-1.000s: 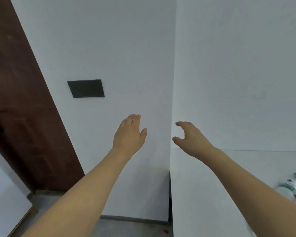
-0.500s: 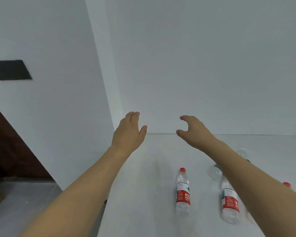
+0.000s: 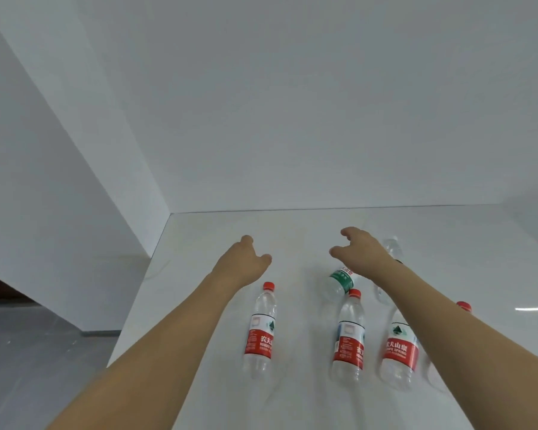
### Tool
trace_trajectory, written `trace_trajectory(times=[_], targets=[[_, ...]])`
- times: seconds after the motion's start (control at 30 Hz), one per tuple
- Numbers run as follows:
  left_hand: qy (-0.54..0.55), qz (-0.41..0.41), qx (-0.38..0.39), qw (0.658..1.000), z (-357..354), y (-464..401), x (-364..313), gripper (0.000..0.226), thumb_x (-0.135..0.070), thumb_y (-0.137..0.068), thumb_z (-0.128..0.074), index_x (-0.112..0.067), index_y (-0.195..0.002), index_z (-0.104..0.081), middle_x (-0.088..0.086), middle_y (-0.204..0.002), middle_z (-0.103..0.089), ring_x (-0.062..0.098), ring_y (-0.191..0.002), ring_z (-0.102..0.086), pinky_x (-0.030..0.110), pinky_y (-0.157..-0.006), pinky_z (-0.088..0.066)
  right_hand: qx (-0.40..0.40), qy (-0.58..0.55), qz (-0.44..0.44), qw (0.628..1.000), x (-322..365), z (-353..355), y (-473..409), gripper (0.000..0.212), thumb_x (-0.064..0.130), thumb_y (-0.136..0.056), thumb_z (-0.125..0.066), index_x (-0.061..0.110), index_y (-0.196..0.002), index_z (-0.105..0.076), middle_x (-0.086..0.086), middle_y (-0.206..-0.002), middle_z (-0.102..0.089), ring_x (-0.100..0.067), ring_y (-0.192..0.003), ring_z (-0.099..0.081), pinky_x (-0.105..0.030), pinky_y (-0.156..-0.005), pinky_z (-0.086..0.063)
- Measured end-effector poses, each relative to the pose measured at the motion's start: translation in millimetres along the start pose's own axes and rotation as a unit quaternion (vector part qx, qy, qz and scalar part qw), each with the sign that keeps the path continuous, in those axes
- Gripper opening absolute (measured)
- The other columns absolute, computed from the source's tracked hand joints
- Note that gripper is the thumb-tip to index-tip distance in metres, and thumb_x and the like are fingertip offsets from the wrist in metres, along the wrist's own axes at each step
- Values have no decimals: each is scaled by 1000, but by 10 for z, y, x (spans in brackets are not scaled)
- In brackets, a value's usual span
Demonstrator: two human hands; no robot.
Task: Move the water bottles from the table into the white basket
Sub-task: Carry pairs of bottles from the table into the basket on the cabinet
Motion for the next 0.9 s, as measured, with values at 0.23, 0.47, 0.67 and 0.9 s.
trace_trajectory(times=[0.23,0.47,0.67,0.9], targets=[[-74,95,59,991,-923,-472,-206,63,-41,-93,-51,-8,-144,-34,11,-132,-55,29,-118,-56,40,-97,-49,57,-127,-163,977,-973,-195,-819,49,22,-84,-59,0,-125,-47,-12,-102,-53,-21,-81,-50,-30,-65,-40],[-203,210,53,955,-1473,-986,-5,54,-37,-91,-51,-4,-134,-45,13,-130,-55,35,-123,-52,50,-103,-45,16,-196,-324,925,-1407,-791,-1556,72,29,-80,-59,1,-136,-25,-19,-132,-43,-33,-114,-48,-45,-98,-42],[-324,228,101,913,-1876,-1267,211,43,-13,-89,-52,-5,-131,-54,12,-124,-65,33,-116,-61,45,-97,-52,-16,-191,-399,897,-1669,-1113,-2005,85,31,-79,-62,2,-143,-14,-13,-140,-33,-29,-125,-37,-43,-105,-35],[-360,172,97,912,-2128,-1491,312,31,-7,-89,-52,-6,-120,-51,7,-116,-67,27,-109,-64,36,-86,-55,-35,-193,-335,921,-1762,-1272,-2359,76,39,-69,-70,6,-127,-32,-14,-124,-40,-36,-109,-50,-49,-92,-47]])
Point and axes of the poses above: each hand's wrist, its own y-axis away from the middle knuckle, its own z-axis out of the back of the hand, x = y × z, the point moved 3 cm from there along -y, towards the middle knuckle
